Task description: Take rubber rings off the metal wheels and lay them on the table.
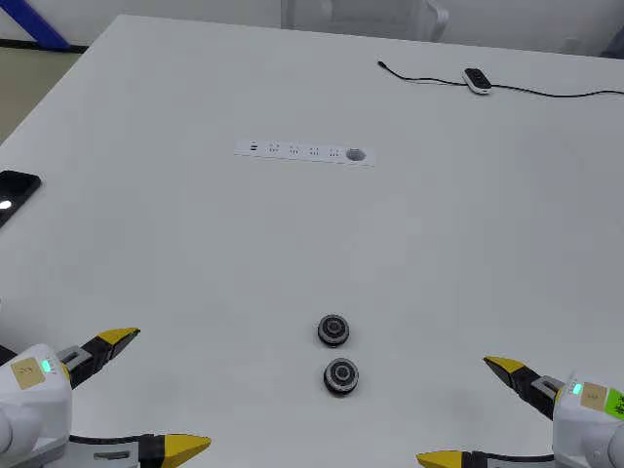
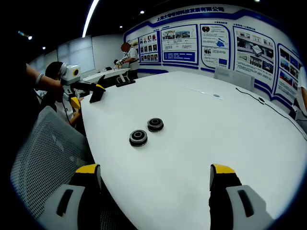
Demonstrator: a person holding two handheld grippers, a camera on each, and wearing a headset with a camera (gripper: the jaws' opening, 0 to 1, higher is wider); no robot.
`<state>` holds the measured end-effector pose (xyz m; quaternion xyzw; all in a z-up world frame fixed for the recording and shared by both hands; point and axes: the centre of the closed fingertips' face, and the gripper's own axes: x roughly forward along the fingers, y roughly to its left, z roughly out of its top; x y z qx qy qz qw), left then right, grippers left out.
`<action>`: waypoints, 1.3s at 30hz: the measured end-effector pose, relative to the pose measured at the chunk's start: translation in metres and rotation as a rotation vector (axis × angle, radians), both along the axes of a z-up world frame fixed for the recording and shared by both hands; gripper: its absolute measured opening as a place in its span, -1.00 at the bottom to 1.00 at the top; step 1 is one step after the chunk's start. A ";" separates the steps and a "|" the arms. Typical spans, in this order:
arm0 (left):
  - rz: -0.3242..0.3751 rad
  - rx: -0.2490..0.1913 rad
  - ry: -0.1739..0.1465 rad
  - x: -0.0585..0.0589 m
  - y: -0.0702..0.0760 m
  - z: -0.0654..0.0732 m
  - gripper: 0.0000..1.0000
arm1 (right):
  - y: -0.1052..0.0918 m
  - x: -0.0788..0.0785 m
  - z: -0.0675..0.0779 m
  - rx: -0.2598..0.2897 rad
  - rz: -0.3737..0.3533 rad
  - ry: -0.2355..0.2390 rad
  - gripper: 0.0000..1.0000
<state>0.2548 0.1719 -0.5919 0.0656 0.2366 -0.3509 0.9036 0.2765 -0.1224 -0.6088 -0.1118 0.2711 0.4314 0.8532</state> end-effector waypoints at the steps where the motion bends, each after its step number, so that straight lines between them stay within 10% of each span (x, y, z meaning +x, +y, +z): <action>1: 0.000 0.002 0.002 0.000 0.001 -0.001 0.99 | 0.000 0.000 0.000 0.000 0.000 0.000 0.91; 39: -0.015 0.011 0.013 0.001 -0.004 -0.003 0.89 | 0.008 0.002 -0.003 0.015 0.010 0.013 0.88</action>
